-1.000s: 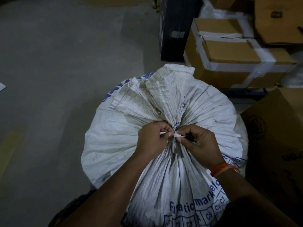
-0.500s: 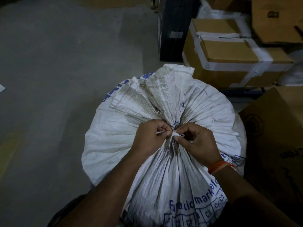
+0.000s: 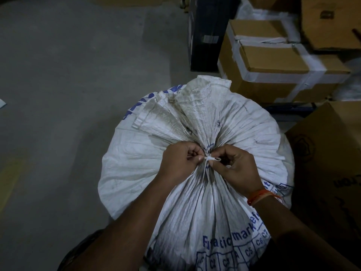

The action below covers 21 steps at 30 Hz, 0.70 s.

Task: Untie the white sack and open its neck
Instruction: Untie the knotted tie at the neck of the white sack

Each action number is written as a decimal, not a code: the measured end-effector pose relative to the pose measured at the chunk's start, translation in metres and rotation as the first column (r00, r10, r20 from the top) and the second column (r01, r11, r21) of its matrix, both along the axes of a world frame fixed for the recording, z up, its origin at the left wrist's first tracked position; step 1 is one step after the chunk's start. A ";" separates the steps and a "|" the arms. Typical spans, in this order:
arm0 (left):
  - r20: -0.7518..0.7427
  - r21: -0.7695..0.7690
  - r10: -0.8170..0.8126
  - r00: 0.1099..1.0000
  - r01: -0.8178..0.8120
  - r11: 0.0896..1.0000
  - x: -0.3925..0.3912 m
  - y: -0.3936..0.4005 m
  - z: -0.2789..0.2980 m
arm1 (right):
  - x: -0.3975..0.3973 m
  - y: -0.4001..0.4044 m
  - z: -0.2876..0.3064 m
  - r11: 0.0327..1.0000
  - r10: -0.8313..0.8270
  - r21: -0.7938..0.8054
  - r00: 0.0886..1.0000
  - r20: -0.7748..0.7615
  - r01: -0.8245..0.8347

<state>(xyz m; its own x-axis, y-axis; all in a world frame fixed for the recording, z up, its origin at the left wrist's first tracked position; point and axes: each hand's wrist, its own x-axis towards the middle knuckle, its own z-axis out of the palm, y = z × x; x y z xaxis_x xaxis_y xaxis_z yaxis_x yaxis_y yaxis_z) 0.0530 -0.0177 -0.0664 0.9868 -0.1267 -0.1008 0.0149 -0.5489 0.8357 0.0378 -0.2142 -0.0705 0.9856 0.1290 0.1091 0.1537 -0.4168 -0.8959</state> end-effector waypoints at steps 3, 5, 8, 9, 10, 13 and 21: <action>-0.011 -0.003 -0.001 1.000 0.000 1.000 0.000 -0.001 -0.004 | 0.001 -0.001 -0.003 1.000 0.004 -0.002 1.000 -0.001 -0.004; -0.021 -0.012 0.005 1.000 -0.005 1.000 0.000 -0.002 -0.007 | 0.001 0.000 -0.006 1.000 0.004 -0.005 1.000 0.005 -0.004; -0.036 -0.036 0.027 0.999 -0.028 0.999 -0.001 -0.006 -0.009 | 0.001 0.002 -0.008 1.000 -0.005 0.000 1.000 0.004 0.005; -0.035 -0.038 0.035 0.999 -0.036 0.999 -0.002 -0.007 -0.010 | 0.001 0.002 -0.008 1.000 -0.007 0.002 1.000 0.003 0.007; -0.034 -0.039 0.043 0.998 -0.045 0.998 -0.002 -0.008 -0.010 | 0.001 0.002 -0.009 1.000 -0.008 0.003 1.000 0.003 0.008; -0.050 -0.043 0.067 0.997 -0.069 0.997 -0.003 -0.010 -0.010 | 0.001 0.002 -0.012 1.000 -0.004 -0.005 1.000 0.006 0.004; -0.067 -0.019 0.070 0.995 -0.072 0.997 -0.003 -0.011 -0.013 | 0.001 0.001 -0.018 1.000 -0.001 -0.012 1.000 0.000 0.001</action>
<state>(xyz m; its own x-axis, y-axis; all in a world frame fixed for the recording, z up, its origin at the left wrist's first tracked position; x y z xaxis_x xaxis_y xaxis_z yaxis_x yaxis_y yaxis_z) 0.0496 -0.0287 -0.0792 0.9845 -0.0596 -0.1647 0.1092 -0.5262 0.8433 0.0386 -0.2129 -0.0887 0.9858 0.1292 0.1076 0.1533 -0.4277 -0.8909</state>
